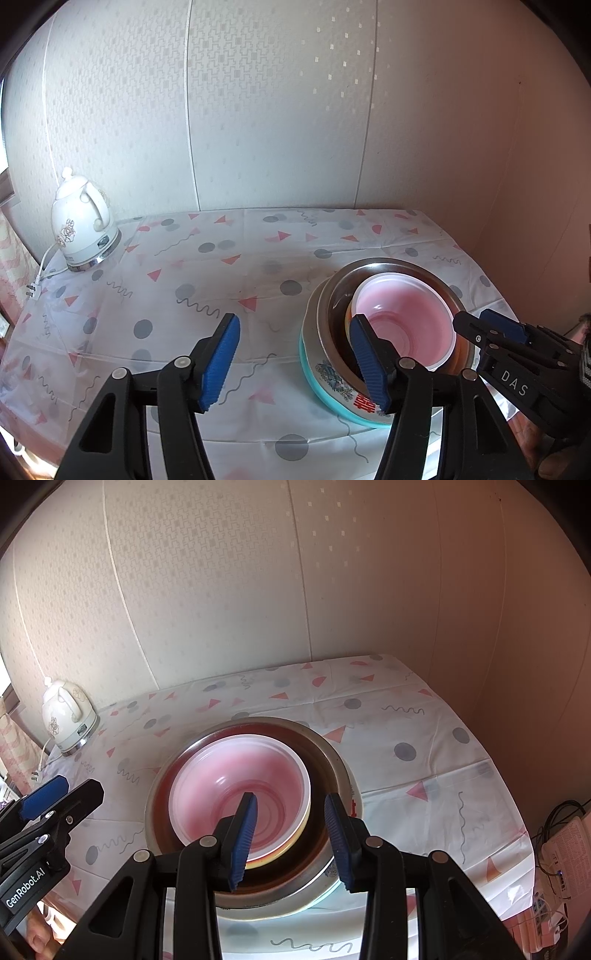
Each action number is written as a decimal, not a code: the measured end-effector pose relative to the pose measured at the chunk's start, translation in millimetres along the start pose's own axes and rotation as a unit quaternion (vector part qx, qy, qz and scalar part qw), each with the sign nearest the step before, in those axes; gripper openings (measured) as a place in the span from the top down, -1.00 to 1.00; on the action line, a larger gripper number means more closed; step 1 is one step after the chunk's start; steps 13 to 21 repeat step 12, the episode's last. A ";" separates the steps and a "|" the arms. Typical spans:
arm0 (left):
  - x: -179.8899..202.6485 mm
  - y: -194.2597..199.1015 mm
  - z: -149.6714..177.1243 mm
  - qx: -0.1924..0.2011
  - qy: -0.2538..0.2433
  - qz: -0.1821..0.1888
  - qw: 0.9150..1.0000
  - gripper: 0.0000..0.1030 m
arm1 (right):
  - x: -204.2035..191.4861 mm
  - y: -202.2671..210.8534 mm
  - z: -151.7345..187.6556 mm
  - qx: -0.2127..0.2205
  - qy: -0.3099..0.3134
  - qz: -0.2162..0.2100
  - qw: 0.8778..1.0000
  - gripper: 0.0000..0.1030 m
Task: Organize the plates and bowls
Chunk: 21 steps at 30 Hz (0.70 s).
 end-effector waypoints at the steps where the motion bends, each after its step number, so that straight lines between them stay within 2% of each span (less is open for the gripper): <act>1: 0.1 -0.2 0.0 0.000 0.000 0.000 1.000 -0.22 | 0.0 -0.2 0.2 0.000 0.000 0.000 1.000 0.26; 10: -1.4 2.9 -4.4 0.019 0.012 0.016 1.000 -0.21 | 2.1 -2.0 0.1 -0.001 -0.003 0.001 1.000 0.26; 21: -1.9 1.7 -4.6 0.018 0.010 0.016 1.000 -0.22 | 6.1 -1.2 -3.3 0.005 -0.005 0.003 1.000 0.26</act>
Point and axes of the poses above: each gripper's, at about its wrist camera, not at the fingertips, and y roughly against the way its jaws point, x to its right, z to its underside, the point moved 5 cm from there along -y, roughly the way its jaws point, and after that the axes turned 5 degrees about z, right-handed, at the moved point
